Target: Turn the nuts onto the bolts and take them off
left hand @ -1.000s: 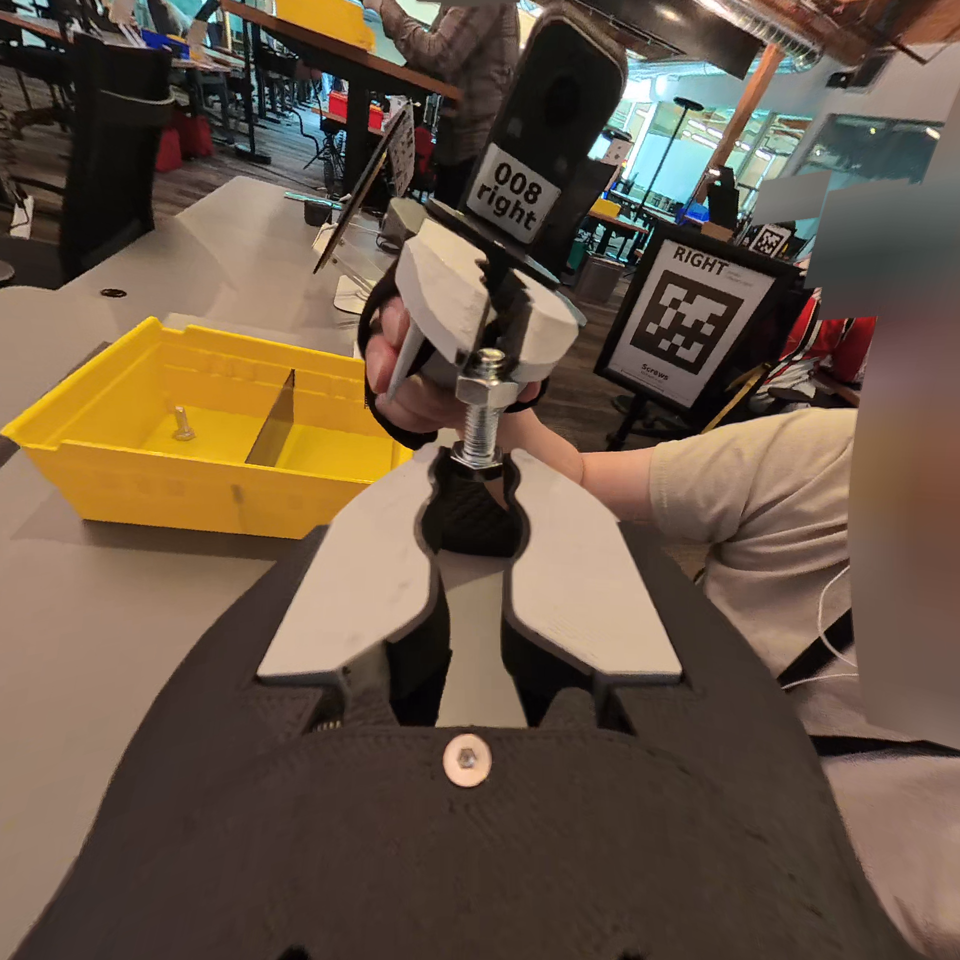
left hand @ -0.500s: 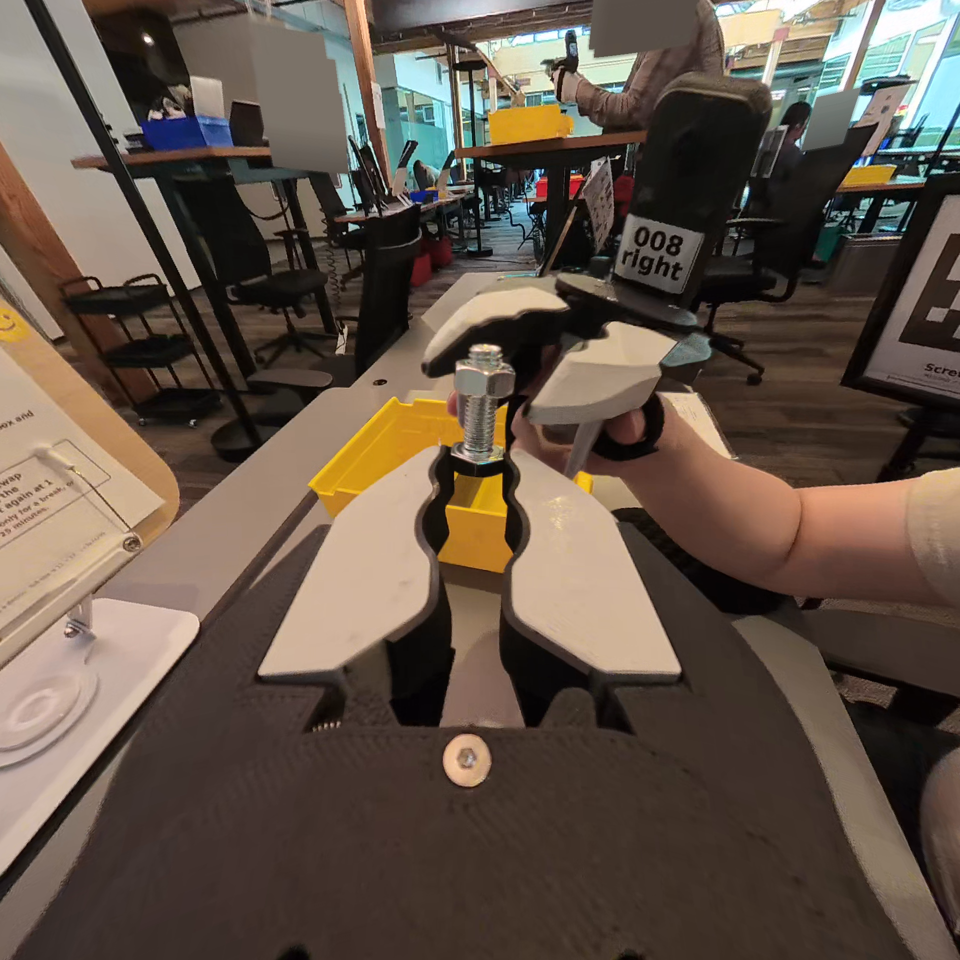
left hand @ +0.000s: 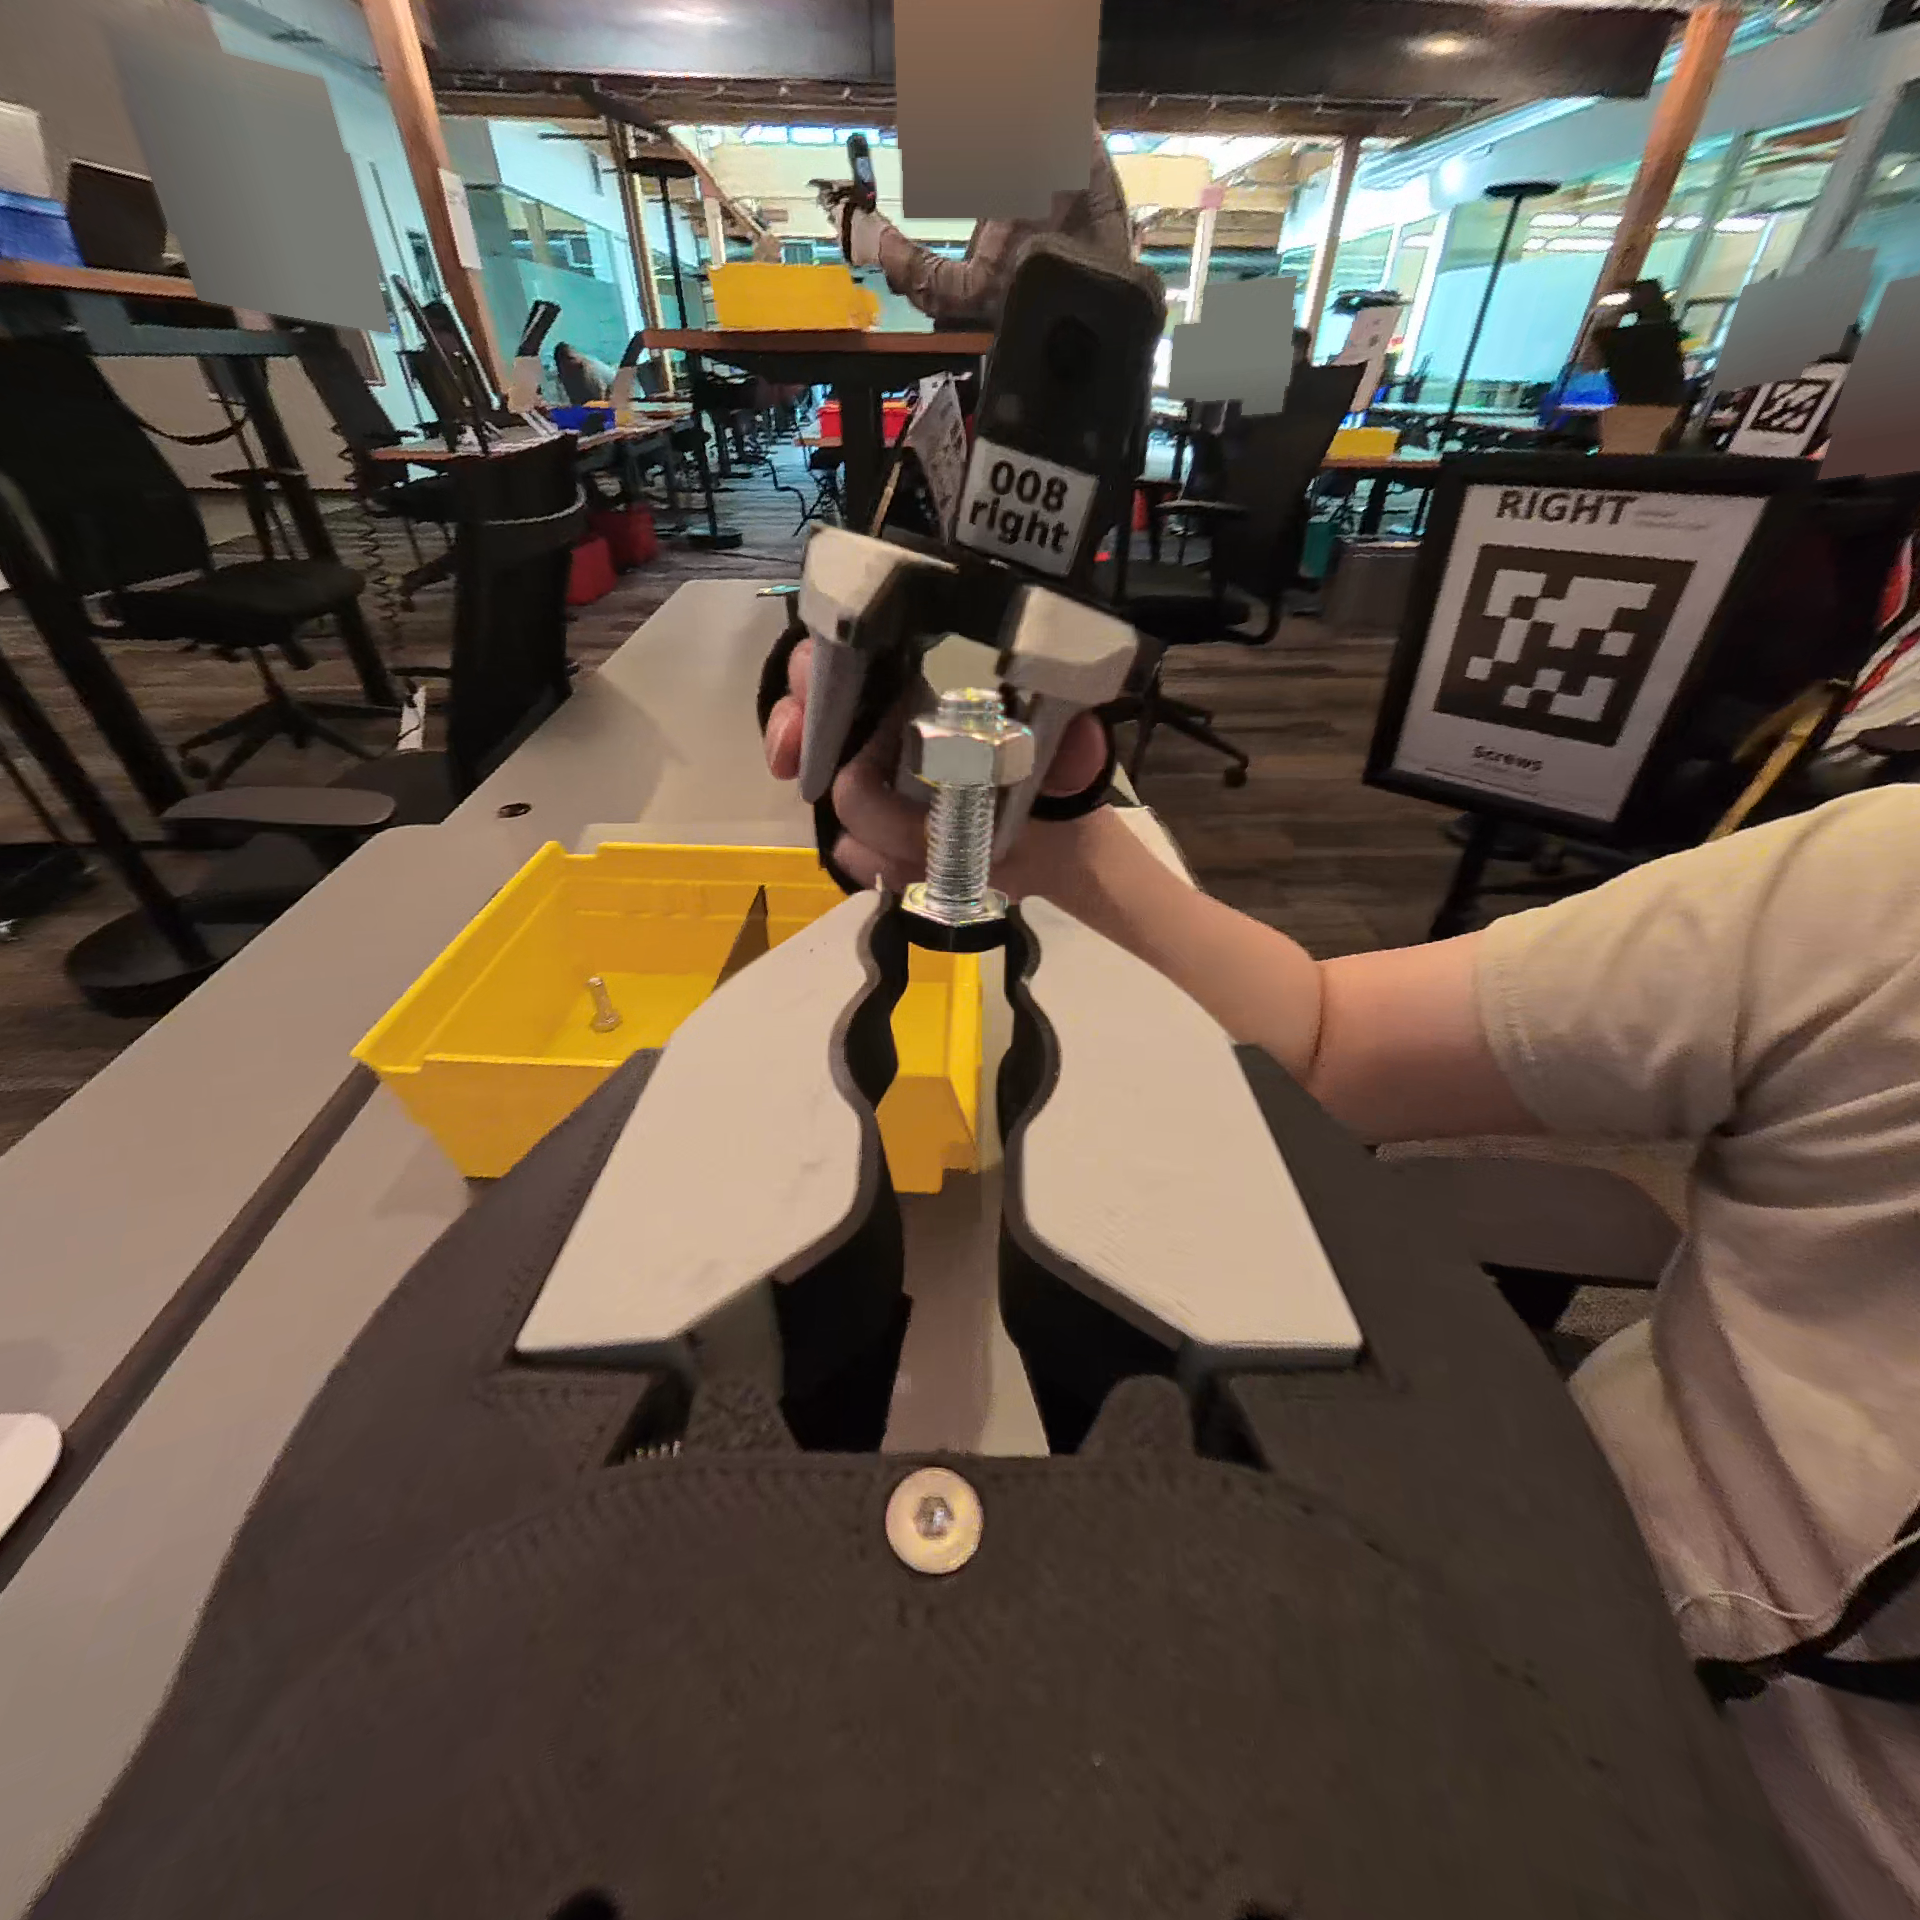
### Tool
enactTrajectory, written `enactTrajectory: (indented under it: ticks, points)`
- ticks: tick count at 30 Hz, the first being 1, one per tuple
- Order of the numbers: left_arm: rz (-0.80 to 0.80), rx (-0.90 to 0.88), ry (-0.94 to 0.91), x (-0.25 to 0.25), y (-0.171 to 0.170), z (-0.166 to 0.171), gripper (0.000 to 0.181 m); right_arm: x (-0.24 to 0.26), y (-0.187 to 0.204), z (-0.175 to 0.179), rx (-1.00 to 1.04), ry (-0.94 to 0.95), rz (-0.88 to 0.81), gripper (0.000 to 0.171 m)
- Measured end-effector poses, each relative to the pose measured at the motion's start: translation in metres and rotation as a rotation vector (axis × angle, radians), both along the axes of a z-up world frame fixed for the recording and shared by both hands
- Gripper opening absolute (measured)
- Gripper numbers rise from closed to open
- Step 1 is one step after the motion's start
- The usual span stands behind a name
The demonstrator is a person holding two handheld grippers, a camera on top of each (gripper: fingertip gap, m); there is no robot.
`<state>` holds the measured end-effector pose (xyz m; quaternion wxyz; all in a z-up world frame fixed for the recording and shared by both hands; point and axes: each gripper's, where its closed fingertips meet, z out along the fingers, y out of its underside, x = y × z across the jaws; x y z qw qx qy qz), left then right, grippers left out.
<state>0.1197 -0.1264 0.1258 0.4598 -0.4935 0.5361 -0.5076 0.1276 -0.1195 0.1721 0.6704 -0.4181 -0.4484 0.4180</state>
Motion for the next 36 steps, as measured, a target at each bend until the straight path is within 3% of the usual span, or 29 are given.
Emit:
enactTrajectory:
  ticks: [8, 17, 21, 29, 32, 36]
  points:
    - [-0.037, -0.026, -0.007, 0.005, -0.005, -0.001, 0.018, -0.017, 0.003, -0.014, -0.068, -0.038, 0.062, 0.032]
    - [-0.065, -0.028, -0.009, 0.002, -0.008, 0.000, 0.018, -0.020, -0.004, -0.004, -0.051, 0.011, 0.073, 0.025]
    - [-0.116, -0.049, -0.046, -0.002, -0.015, 0.007, 0.018, -0.005, 0.010, -0.006, -0.142, 0.029, 0.092, 0.023]
    - [-0.143, -0.046, -0.022, 0.003, -0.021, 0.002, 0.018, -0.018, -0.013, 0.000, -0.081, 0.055, 0.186, 0.028]
    - [-0.180, -0.068, -0.049, 0.000, -0.024, 0.006, 0.018, 0.000, 0.009, 0.001, -0.151, 0.099, 0.144, 0.022]
    - [-0.133, -0.071, -0.053, -0.002, -0.016, 0.007, 0.018, -0.012, -0.013, -0.002, -0.098, 0.026, 0.206, 0.028]
